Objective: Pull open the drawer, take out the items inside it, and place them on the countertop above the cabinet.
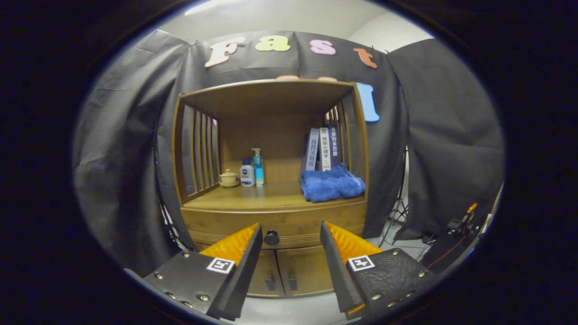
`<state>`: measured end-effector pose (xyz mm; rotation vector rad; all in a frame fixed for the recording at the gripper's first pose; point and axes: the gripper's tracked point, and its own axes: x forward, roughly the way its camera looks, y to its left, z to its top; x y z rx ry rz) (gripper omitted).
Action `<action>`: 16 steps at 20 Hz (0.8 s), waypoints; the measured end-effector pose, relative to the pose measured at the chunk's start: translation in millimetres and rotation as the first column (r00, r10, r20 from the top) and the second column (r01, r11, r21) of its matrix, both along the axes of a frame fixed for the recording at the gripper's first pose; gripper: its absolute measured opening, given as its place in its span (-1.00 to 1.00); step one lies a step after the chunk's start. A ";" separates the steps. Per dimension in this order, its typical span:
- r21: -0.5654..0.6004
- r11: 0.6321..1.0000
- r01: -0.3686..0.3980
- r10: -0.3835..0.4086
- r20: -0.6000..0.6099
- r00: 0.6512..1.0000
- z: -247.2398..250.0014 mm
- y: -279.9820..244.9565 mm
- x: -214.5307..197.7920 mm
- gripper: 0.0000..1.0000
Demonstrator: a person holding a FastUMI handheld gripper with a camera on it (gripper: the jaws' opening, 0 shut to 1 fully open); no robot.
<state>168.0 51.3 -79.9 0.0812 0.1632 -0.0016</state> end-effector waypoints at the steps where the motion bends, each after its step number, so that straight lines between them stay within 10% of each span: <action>1: 0.013 1.000 -0.015 0.015 -0.016 1.000 -9.9 7.8 12.3 0.55; 16: -0.017 0.997 -0.077 0.071 -0.247 0.966 -144.1 54.1 148.8 0.28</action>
